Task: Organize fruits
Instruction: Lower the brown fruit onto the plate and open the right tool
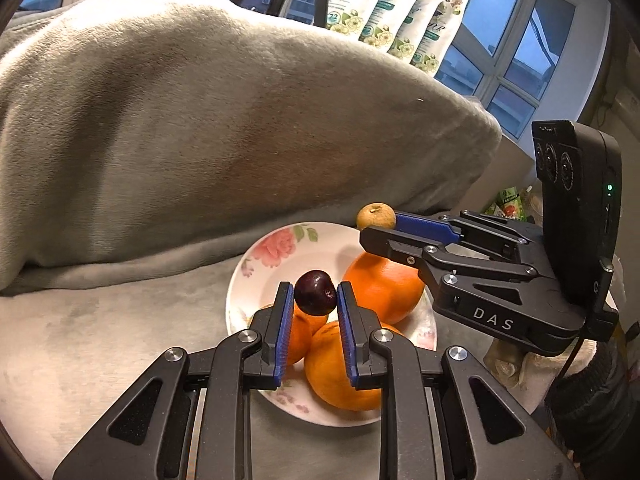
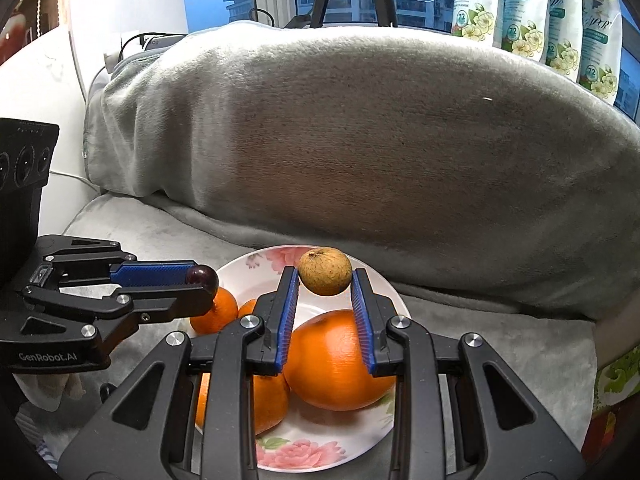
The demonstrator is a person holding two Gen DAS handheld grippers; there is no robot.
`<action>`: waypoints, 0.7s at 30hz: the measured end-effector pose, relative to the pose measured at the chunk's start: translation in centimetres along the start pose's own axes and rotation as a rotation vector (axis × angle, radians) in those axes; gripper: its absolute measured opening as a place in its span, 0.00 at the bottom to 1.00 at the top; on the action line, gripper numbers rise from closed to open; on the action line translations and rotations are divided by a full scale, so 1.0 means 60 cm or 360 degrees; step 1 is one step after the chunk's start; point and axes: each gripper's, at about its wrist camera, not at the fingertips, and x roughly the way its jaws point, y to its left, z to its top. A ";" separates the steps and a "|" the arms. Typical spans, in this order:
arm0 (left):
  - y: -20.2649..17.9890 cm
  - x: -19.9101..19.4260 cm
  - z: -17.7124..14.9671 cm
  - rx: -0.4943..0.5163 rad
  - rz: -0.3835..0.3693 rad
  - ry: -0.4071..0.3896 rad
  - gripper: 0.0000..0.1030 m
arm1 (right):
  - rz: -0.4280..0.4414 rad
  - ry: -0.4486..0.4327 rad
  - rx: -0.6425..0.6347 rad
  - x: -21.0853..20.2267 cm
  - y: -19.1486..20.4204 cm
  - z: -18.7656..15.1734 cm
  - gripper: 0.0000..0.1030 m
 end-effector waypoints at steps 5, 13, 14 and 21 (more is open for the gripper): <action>-0.006 0.003 0.000 0.0012 -0.0006 0.0002 0.20 | -0.0009 0.0000 -0.0015 -0.001 0.004 0.000 0.27; -0.014 -0.004 -0.001 0.0036 0.0002 -0.0013 0.57 | -0.0058 -0.0066 0.0009 -0.017 0.000 0.001 0.67; -0.015 -0.005 -0.001 0.0040 0.0010 -0.0015 0.62 | -0.0065 -0.0072 0.0015 -0.019 -0.002 0.002 0.67; -0.029 -0.009 -0.001 0.0088 0.0048 -0.0017 0.69 | -0.0090 -0.0130 0.0065 -0.038 -0.011 0.004 0.89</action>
